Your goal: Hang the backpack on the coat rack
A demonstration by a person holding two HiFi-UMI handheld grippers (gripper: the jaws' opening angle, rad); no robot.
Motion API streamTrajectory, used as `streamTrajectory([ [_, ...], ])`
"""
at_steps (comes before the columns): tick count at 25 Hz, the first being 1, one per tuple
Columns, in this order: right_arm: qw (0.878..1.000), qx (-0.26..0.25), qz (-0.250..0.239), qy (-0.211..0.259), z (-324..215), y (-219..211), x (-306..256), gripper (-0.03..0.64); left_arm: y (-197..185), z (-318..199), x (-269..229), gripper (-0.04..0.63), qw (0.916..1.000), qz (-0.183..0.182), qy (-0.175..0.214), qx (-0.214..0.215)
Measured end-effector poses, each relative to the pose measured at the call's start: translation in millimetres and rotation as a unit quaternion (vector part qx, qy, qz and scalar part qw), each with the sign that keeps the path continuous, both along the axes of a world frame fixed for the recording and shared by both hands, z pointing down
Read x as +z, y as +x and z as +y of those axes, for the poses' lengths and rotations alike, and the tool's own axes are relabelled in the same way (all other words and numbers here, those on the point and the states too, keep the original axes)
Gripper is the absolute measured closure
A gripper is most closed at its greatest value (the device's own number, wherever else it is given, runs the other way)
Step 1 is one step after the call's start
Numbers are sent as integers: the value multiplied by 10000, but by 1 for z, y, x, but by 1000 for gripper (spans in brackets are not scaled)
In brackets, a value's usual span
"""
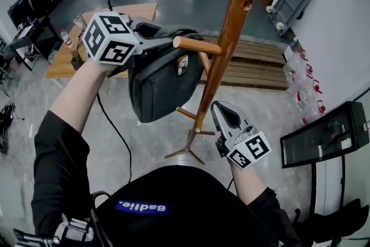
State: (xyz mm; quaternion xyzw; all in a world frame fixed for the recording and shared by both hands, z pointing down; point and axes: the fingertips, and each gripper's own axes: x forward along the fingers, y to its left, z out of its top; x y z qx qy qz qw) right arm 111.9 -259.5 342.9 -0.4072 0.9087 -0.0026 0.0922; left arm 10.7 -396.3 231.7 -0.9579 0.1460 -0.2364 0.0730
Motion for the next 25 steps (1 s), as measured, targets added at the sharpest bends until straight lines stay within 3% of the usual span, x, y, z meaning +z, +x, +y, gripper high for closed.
streamTrajectory([
  [11,9998,-159,87,123,-6,-8,-6,620,41,16,-6,505,9941,-624,507,735],
  [21,9999,-34,114,100,-6,-8,-6,620,53,45,5,503,9829,-1122,1048,1015],
  [25,9999,-29,95,109,-5,-8,-6,620,55,50,9,503,9824,-1109,1165,950],
])
